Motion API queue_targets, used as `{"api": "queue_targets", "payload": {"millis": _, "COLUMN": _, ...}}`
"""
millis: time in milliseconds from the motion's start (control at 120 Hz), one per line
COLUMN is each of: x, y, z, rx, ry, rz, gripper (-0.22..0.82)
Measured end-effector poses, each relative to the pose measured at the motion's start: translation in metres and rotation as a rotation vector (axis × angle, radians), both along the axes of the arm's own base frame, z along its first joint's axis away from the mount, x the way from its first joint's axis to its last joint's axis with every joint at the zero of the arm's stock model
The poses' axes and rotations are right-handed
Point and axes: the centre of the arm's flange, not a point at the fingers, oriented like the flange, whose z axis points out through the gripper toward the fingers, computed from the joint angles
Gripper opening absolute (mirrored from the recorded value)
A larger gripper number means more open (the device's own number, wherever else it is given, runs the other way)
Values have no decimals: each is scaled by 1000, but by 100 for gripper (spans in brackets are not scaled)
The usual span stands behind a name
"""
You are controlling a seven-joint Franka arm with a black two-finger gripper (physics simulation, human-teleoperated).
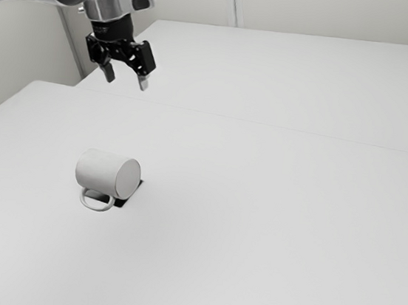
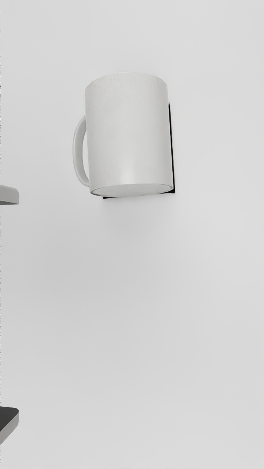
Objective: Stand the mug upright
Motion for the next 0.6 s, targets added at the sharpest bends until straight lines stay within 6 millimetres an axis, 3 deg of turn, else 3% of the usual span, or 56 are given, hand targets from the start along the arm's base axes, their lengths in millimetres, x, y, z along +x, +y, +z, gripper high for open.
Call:
{"api": "queue_targets", "payload": {"millis": 308, "x": 13, "y": 52, "z": -19, "rx": -45, "ry": 51, "rz": 35, "gripper": 60}}
{"api": "queue_targets", "payload": {"millis": 383, "x": 15, "y": 85, "z": -24, "rx": -59, "ry": 57, "rz": 67, "gripper": 60}}
{"api": "queue_targets", "payload": {"millis": 525, "x": 10, "y": 172, "z": -36, "rx": -90, "ry": 58, "rz": 169, "gripper": 60}}
{"api": "queue_targets", "payload": {"millis": 600, "x": 9, "y": 197, "z": -46, "rx": -113, "ry": 60, "rz": 186, "gripper": 60}}
